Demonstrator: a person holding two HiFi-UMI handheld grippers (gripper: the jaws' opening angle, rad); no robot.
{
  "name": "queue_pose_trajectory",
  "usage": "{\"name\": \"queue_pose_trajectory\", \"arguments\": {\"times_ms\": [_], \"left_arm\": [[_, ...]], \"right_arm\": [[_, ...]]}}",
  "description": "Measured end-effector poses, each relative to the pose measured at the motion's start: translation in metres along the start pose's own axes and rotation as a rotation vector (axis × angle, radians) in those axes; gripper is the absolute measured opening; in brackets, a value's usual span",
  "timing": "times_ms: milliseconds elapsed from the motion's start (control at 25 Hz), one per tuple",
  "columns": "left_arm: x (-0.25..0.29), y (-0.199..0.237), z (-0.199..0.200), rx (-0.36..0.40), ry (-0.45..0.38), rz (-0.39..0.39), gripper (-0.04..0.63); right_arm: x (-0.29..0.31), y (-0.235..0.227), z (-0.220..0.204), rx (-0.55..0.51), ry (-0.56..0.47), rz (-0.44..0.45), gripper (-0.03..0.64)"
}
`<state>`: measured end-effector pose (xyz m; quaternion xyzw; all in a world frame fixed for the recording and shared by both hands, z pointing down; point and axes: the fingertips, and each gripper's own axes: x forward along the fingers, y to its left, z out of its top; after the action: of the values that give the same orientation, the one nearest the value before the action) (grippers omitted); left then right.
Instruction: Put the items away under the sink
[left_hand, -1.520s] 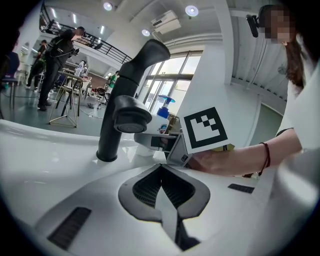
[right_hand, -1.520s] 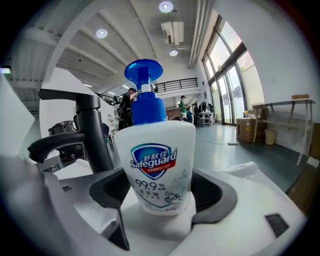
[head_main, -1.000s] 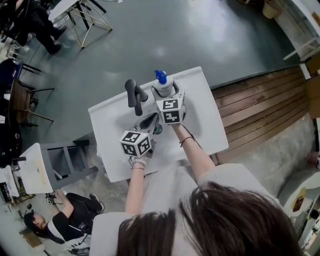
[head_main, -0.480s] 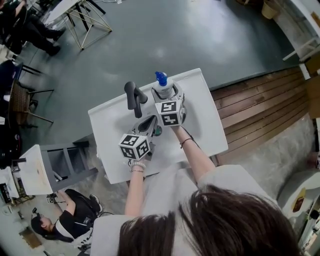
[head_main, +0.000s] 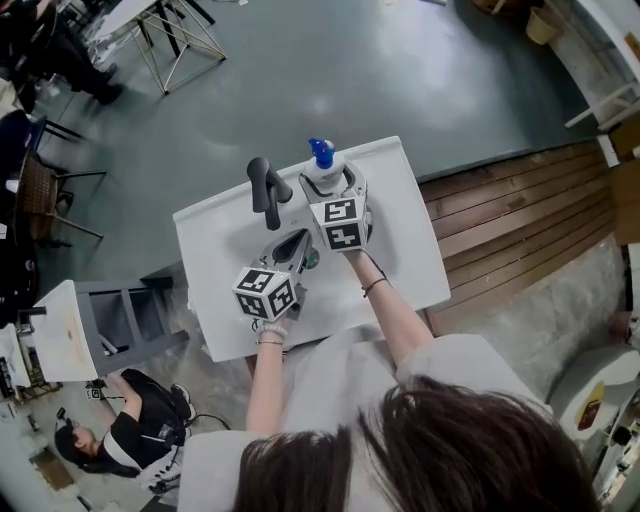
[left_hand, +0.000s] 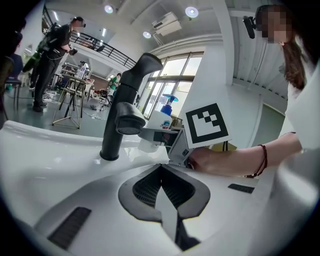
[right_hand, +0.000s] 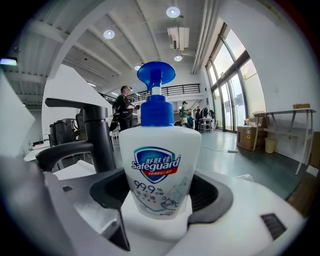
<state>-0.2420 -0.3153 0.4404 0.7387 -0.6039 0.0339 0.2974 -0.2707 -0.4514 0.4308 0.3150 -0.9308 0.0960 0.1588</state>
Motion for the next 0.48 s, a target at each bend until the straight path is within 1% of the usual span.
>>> {"name": "queue_pose_trajectory", "arguments": {"times_ms": [120,480], "left_arm": [[-0.003,-0.003,0.003,0.001,-0.018,0.010,-0.003],[-0.024,-0.015,0.006,-0.009,-0.076,0.061,-0.003]], "right_arm": [[-0.006,0.005,0.002,0.019,0.003,0.033,0.359],[-0.037,0.015,0.002,-0.004,0.010,0.100,0.359]]}}
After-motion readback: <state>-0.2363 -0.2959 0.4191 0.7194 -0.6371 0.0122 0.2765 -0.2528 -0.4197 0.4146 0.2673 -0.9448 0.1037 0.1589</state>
